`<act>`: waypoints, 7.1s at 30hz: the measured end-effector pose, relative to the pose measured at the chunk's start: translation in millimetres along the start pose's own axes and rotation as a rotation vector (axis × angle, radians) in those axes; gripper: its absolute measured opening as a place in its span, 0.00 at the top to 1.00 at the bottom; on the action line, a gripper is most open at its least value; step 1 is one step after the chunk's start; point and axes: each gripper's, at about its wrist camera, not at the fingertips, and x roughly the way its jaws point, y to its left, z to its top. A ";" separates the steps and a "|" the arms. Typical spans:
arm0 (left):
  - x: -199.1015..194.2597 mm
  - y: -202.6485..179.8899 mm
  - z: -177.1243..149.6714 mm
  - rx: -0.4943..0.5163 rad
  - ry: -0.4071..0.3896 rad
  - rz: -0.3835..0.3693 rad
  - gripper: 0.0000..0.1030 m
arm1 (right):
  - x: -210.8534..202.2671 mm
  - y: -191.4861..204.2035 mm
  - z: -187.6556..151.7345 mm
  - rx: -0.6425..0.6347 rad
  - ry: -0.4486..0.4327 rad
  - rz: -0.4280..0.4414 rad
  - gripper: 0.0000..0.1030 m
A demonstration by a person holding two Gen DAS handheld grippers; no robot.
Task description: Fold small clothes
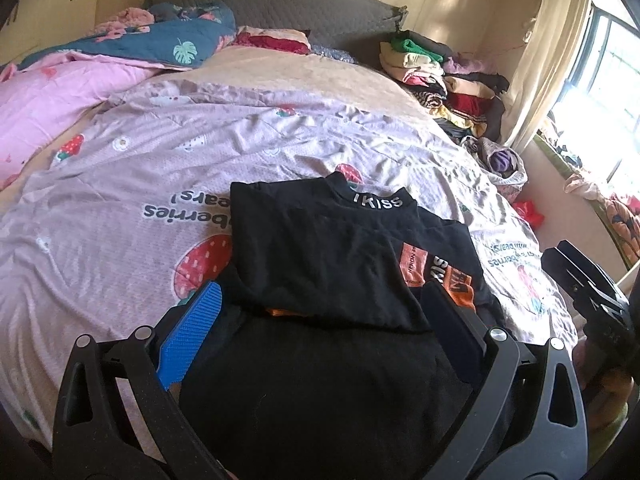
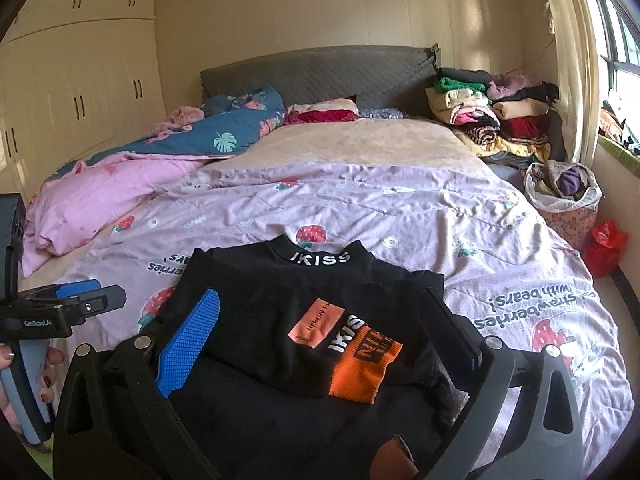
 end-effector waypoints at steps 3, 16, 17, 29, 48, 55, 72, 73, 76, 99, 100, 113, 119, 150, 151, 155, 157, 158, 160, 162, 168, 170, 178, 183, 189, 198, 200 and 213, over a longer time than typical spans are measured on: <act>-5.7 2.5 0.3 -0.002 -0.008 0.002 0.09 | -7.5 1.4 0.6 0.012 -0.014 0.033 0.04; -27.8 3.5 -4.5 0.011 -0.032 -0.008 0.09 | -18.1 8.3 -7.6 0.020 -0.012 0.012 0.04; -29.3 3.3 -5.1 0.013 -0.033 -0.008 0.09 | -18.1 8.6 -10.1 0.021 -0.006 0.008 0.04; -36.6 -0.1 -12.3 0.037 -0.034 -0.027 0.09 | -35.7 1.4 -25.0 0.060 0.007 -0.051 0.04; -49.0 27.7 -28.6 0.015 -0.028 -0.018 0.09 | -60.7 -4.6 -45.2 0.049 0.054 -0.123 0.04; -52.7 40.4 -34.2 0.019 -0.019 -0.006 0.09 | -64.0 -0.8 -51.4 0.039 0.070 -0.128 0.04; -57.3 63.9 -64.5 0.044 0.022 0.046 0.09 | -59.8 11.1 -77.0 0.006 0.145 -0.122 0.04; -56.9 64.5 -66.4 0.047 0.026 0.048 0.09 | -59.4 11.2 -79.5 0.004 0.150 -0.123 0.04; -54.4 66.1 -74.3 0.060 0.044 0.058 0.09 | -58.0 8.9 -88.1 0.000 0.171 -0.129 0.04; -29.8 87.1 -126.3 0.070 0.190 0.063 0.09 | -53.0 -22.0 -155.4 0.027 0.322 -0.174 0.04; -28.0 88.6 -129.7 0.067 0.200 0.058 0.09 | -53.6 -22.5 -157.4 0.026 0.325 -0.174 0.04; -20.6 98.7 -163.2 0.018 0.293 -0.031 0.67 | -69.2 -34.1 -172.5 0.061 0.329 -0.161 0.04; -17.5 91.3 -176.6 0.031 0.312 -0.042 0.67 | -82.2 -46.3 -187.4 0.086 0.362 -0.143 0.04; -39.0 100.5 -164.0 0.002 0.254 -0.085 0.97 | -122.0 -64.2 -184.5 0.177 0.231 0.013 0.91; -44.3 99.9 -160.2 0.002 0.237 -0.091 0.97 | -125.0 -66.3 -180.0 0.184 0.212 0.015 0.91; -61.7 97.2 -142.8 0.005 0.169 -0.105 0.98 | -128.7 -70.7 -165.1 0.201 0.165 0.018 0.91; -68.4 95.5 -134.6 0.010 0.139 -0.109 0.98 | -130.5 -71.9 -158.5 0.206 0.141 0.009 0.91; -71.7 95.6 -130.6 0.010 0.124 -0.111 0.98 | -131.8 -72.2 -154.7 0.208 0.126 0.004 0.91; -77.2 93.1 -121.4 0.013 0.095 -0.111 0.98 | -135.1 -72.0 -146.4 0.204 0.092 -0.009 0.91; -80.9 92.1 -113.3 0.006 0.074 -0.111 0.98 | -136.6 -72.1 -138.7 0.207 0.059 -0.009 0.91; -84.0 89.0 -87.5 -0.007 0.012 -0.108 0.98 | -141.1 -77.4 -120.7 0.224 -0.013 -0.035 0.91; -85.4 87.3 -78.5 -0.005 -0.012 -0.101 0.98 | -140.9 -79.7 -115.1 0.231 -0.027 -0.041 0.91; -83.4 79.1 -55.3 0.006 -0.060 -0.091 0.98 | -133.5 -80.1 -97.5 0.224 -0.061 -0.089 0.92; -82.2 75.7 -44.7 0.016 -0.075 -0.083 0.98 | -123.9 -78.4 -87.4 0.197 -0.076 -0.143 0.92; -73.7 72.2 -28.5 0.009 -0.103 -0.067 0.98 | -106.4 -81.3 -77.1 0.217 -0.066 -0.186 0.92; -56.2 66.4 -6.5 0.007 -0.126 -0.034 0.98 | -75.1 -80.6 -56.0 0.180 -0.056 -0.263 0.91; -50.3 66.7 -0.1 0.003 -0.127 -0.027 0.98 | -65.3 -82.1 -50.4 0.180 -0.051 -0.271 0.91; -3.5 73.0 37.1 -0.010 -0.114 0.037 0.98 | -0.2 -103.5 -19.2 0.257 -0.010 -0.263 0.91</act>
